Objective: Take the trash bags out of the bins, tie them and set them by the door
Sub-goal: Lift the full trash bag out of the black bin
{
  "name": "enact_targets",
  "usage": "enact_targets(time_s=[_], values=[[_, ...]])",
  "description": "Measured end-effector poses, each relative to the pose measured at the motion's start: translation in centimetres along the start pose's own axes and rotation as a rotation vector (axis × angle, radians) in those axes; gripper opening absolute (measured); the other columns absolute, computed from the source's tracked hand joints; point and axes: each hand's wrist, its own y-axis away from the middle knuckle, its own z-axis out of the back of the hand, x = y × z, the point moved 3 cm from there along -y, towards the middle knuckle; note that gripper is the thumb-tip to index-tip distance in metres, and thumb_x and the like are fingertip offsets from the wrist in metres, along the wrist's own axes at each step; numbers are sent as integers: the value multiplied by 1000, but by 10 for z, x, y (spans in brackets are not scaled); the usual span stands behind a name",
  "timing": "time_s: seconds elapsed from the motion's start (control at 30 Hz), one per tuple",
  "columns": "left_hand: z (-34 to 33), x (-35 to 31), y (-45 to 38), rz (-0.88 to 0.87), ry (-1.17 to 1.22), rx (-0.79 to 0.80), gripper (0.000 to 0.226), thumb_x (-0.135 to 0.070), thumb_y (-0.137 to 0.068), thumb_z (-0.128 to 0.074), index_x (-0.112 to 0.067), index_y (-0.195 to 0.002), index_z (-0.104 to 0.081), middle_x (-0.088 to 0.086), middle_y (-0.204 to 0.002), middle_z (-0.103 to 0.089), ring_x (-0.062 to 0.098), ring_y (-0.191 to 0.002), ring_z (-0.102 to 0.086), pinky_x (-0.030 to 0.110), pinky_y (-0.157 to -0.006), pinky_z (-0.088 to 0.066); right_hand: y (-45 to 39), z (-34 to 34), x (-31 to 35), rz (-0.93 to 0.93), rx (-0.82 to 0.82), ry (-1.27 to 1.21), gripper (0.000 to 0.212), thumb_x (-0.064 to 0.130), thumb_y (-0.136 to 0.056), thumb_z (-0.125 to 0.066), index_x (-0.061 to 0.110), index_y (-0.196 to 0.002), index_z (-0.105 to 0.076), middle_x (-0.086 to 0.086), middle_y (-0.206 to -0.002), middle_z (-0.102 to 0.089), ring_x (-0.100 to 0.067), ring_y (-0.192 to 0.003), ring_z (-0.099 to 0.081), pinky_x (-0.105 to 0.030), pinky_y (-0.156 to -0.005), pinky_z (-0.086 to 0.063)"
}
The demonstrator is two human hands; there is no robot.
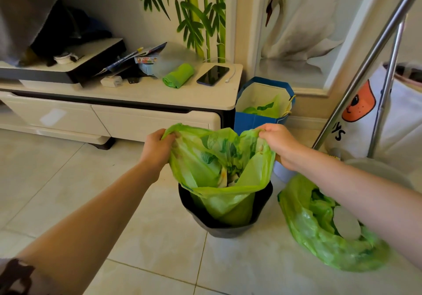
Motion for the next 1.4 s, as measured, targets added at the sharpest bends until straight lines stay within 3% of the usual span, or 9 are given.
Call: enact_targets(time_s=[0.1, 0.2, 0.4, 0.57, 0.7, 0.97, 1.2, 1.3, 1.4], values=[[7, -26, 14, -20, 76, -33, 13, -12, -91, -47, -9, -86, -59, 2, -67, -48, 16, -52, -46, 24, -49, -39, 12, 7, 27, 69, -26, -61, 28, 2, -93, -40, 14, -80, -62, -9, -80, -62, -21, -73, -59, -27, -62, -50], [15, -52, 28, -54, 124, -46, 13, -14, -91, -46, -13, -84, -57, 1, -67, -48, 15, -54, -45, 25, -50, -37, 27, 14, 54, 130, -60, -79, 27, 0, -92, -40, 14, -82, -61, -5, -73, -60, -16, -65, -57, -15, -49, -48], [33, -98, 58, -119, 163, -82, 14, -14, -88, -47, -15, -79, -57, 0, -67, -49, 14, -54, -46, 24, -48, -39, 62, 24, 100, 227, -89, -130, 30, 0, -90, -44, 16, -75, -63, -5, -72, -62, -15, -63, -59, -22, -55, -49], [46, -136, 87, -180, 243, -104, 13, -10, -87, -51, -11, -75, -58, 1, -63, -50, 12, -53, -47, 20, -47, -41, 95, 35, 133, 286, -101, -199, 31, -1, -89, -45, 16, -72, -64, 4, -50, -63, -7, -45, -59, -18, -44, -48], [54, -164, 113, -260, 273, -85, 11, -10, -86, -53, -7, -77, -59, 2, -62, -50, 8, -43, -48, 20, -47, -41, 126, 48, 157, 339, -113, -164, 28, 0, -89, -46, 15, -72, -63, -6, -65, -57, -13, -55, -55, -16, -41, -46], [62, -203, 163, -324, 247, -67, 14, -14, -85, -55, -13, -72, -61, 2, -66, -53, 15, -60, -51, 28, -62, -47, 172, 76, 187, 432, -150, -132, 28, 1, -88, -50, 19, -72, -64, 4, -62, -62, -5, -57, -59, -15, -52, -47], [53, -208, 196, -343, 150, 3, 11, -13, -84, -54, -5, -81, -61, 6, -67, -52, 15, -59, -52, 23, -57, -49, 192, 88, 189, 443, -105, -87, 24, -1, -84, -52, 16, -73, -65, -6, -71, -60, -18, -68, -57, -30, -74, -48], [49, -195, 199, -300, 113, 33, 12, -12, -82, -56, -7, -75, -65, 10, -71, -53, 20, -65, -51, 29, -63, -47, 196, 85, 173, 403, -76, -42, 23, 0, -84, -53, 16, -74, -66, -7, -72, -61, -18, -69, -58, -31, -76, -49], [43, -170, 197, -219, 22, 74, 13, -11, -79, -58, -8, -68, -65, 6, -62, -52, 18, -57, -47, 24, -54, -42, 197, 79, 147, 328, -23, 16, 20, 1, -85, -52, 12, -80, -67, -9, -76, -63, -18, -69, -59, -29, -73, -52]])
